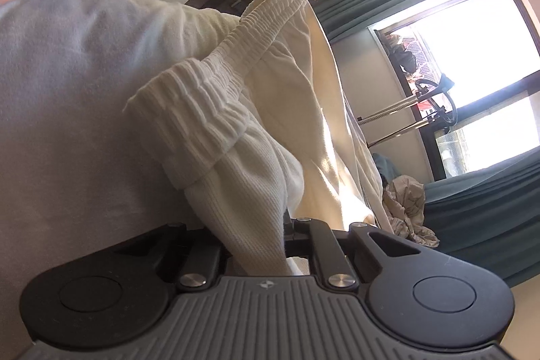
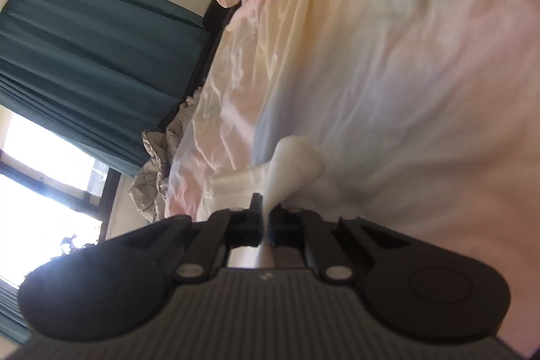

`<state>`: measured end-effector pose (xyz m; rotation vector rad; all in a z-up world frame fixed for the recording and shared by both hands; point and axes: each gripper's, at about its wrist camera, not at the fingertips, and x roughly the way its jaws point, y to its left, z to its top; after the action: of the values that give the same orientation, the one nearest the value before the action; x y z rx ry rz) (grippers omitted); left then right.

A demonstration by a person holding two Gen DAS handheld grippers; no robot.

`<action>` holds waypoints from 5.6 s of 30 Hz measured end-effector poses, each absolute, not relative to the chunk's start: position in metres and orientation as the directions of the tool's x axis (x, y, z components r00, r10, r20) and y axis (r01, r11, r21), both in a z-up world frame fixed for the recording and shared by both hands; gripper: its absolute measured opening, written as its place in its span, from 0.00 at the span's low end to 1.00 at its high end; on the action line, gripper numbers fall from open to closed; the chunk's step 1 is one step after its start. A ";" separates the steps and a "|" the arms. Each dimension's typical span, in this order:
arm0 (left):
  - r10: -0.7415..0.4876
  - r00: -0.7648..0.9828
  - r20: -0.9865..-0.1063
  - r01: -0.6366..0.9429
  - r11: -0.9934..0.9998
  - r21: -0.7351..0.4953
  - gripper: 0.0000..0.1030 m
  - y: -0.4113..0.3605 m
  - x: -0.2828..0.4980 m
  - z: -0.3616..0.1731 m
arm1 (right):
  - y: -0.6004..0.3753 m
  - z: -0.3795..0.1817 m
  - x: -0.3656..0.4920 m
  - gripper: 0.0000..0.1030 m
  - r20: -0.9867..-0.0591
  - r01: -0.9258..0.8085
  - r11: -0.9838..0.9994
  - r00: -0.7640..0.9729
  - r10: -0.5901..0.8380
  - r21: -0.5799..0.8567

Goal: Fold clothes

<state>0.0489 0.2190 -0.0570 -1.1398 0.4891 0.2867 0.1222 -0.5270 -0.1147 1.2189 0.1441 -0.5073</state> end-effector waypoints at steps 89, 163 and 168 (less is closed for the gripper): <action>0.142 0.771 -0.621 -0.245 0.966 -0.084 0.95 0.006 0.171 -0.091 | -0.465 -0.082 0.460 0.06 -0.423 0.307 0.773 0.904 -0.056 0.555; 0.059 0.801 -0.595 -0.181 0.973 -0.147 0.95 0.000 0.138 -0.085 | -0.524 -0.088 0.321 0.53 -0.504 0.365 0.855 0.851 -0.146 0.368; 0.048 0.803 -0.594 -0.178 0.971 -0.163 0.95 0.003 0.125 -0.071 | -0.489 -0.060 0.261 0.57 -0.430 0.316 0.877 0.891 -0.143 0.363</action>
<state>0.1248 0.0034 -0.0713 -0.2155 0.6280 0.1217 0.2607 -0.4886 -0.0599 0.4411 0.4054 -0.2460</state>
